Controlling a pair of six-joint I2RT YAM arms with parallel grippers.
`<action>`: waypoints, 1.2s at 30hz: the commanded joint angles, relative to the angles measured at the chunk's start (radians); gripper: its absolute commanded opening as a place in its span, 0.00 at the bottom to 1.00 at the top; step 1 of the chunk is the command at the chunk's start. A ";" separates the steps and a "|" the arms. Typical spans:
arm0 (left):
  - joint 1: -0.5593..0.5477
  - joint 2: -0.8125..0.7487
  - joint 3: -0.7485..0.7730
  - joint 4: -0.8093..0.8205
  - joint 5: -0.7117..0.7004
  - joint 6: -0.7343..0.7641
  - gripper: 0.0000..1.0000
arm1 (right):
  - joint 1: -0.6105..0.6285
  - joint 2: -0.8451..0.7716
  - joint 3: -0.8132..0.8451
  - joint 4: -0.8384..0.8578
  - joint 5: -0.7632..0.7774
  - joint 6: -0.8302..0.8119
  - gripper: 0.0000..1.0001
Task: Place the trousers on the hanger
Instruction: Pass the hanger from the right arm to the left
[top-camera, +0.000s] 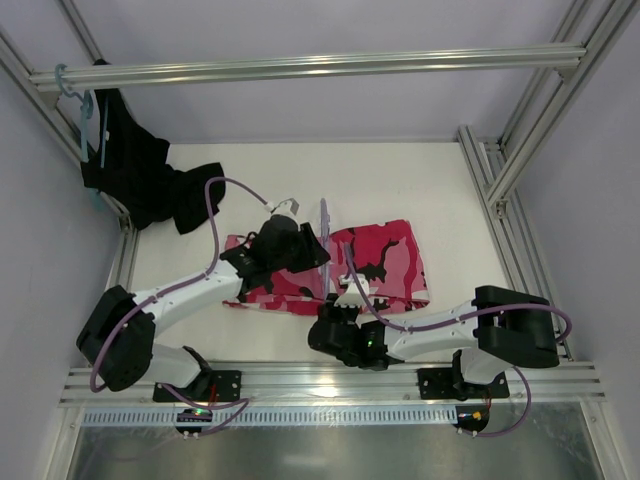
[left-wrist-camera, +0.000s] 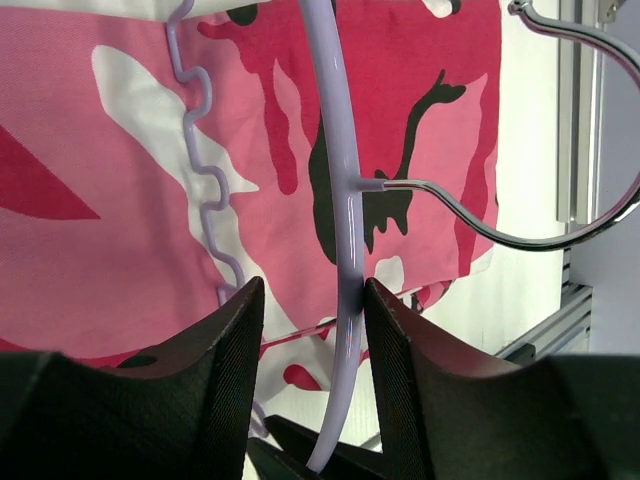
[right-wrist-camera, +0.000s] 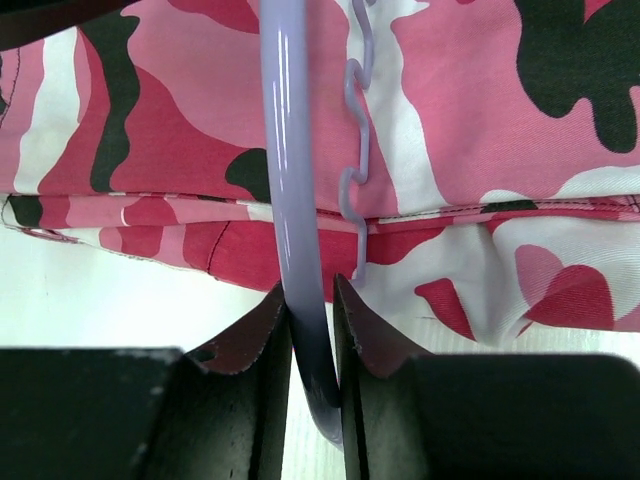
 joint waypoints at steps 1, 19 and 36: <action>0.006 -0.001 -0.026 0.059 0.027 -0.021 0.45 | 0.004 0.017 0.045 0.000 0.047 0.068 0.22; -0.069 -0.076 -0.121 0.193 0.039 0.075 0.58 | 0.007 0.040 0.092 -0.056 0.036 0.034 0.18; -0.085 0.060 -0.090 0.157 -0.054 0.140 0.42 | 0.023 0.077 0.165 -0.108 0.027 -0.037 0.17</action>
